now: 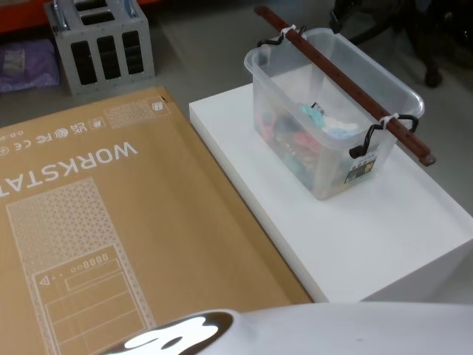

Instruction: Use one hand to grasp the basket and place it at the designated location.

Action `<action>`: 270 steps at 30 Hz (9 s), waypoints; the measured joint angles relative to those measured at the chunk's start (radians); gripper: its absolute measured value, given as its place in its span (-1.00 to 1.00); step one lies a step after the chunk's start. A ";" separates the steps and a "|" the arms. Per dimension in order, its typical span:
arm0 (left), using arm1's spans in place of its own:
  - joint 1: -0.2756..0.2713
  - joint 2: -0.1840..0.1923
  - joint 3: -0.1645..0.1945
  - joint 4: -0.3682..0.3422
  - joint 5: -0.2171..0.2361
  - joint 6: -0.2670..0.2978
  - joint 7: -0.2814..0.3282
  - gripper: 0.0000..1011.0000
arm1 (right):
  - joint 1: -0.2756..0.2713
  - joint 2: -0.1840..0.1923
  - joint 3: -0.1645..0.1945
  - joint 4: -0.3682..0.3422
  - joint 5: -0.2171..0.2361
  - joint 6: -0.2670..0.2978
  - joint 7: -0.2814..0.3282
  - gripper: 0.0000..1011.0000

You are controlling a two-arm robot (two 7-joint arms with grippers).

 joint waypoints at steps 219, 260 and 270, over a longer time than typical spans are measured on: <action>0.000 0.000 0.000 0.000 0.000 0.000 0.000 -1.00 | 0.149 -0.114 -0.072 -0.178 -0.014 -0.223 0.073 -0.53; 0.000 0.000 0.000 0.000 0.000 0.000 0.000 -1.00 | 0.202 -0.321 -0.259 -0.372 0.087 -0.596 0.137 -0.53; 0.000 0.000 0.000 0.000 0.000 0.000 0.000 -1.00 | 0.169 -0.374 -0.325 -0.391 -0.005 -0.623 0.079 -0.53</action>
